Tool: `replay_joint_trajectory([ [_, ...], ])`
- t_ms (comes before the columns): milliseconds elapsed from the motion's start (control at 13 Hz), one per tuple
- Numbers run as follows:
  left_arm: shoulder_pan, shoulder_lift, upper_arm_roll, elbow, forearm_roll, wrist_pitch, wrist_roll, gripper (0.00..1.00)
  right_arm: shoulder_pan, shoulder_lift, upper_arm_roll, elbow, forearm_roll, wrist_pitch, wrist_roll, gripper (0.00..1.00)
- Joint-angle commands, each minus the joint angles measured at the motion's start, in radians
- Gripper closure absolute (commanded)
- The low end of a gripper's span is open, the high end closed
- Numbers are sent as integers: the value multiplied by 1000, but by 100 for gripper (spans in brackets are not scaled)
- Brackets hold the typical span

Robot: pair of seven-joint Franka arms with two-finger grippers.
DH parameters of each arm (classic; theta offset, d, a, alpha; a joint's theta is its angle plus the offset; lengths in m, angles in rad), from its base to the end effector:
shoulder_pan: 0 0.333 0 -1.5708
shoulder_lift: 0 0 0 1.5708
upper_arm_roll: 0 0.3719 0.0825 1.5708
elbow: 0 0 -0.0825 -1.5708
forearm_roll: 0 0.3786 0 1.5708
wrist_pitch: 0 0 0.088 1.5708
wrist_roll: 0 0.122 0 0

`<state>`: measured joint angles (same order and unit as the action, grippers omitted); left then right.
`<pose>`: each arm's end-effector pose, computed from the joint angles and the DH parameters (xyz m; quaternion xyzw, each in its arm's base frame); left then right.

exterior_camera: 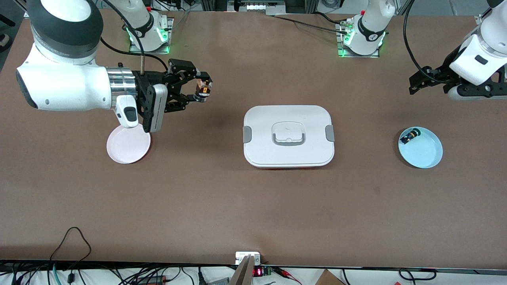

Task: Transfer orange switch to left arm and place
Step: 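Carry the switch over the box while the left gripper reaches toward it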

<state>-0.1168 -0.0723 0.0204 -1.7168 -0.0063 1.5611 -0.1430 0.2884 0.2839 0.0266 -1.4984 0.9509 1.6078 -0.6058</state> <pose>0.5142 -0.0501 0.6354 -0.9989 -0.0233 0.0419 0.0011 0.5859 0.2898 0.5821 -0.8172 -0.3418 0.0103 0.4639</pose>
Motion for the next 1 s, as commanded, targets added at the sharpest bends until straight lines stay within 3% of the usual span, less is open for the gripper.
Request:
replay_joint_trajectory([
  [0,-23,28,-5,28,-82,-77,3,0,14,4,-4,-26,64,29,-228,94],
  [462,22,91,4,26,-528,-156,3,0,106,8,-4,-86,268,162,-751,94],
  [692,49,134,6,16,-768,-208,17,0,173,12,-2,-156,449,271,-957,93],
  [923,52,140,6,-16,-900,-193,122,0,238,27,-2,-187,592,357,-1062,93],
])
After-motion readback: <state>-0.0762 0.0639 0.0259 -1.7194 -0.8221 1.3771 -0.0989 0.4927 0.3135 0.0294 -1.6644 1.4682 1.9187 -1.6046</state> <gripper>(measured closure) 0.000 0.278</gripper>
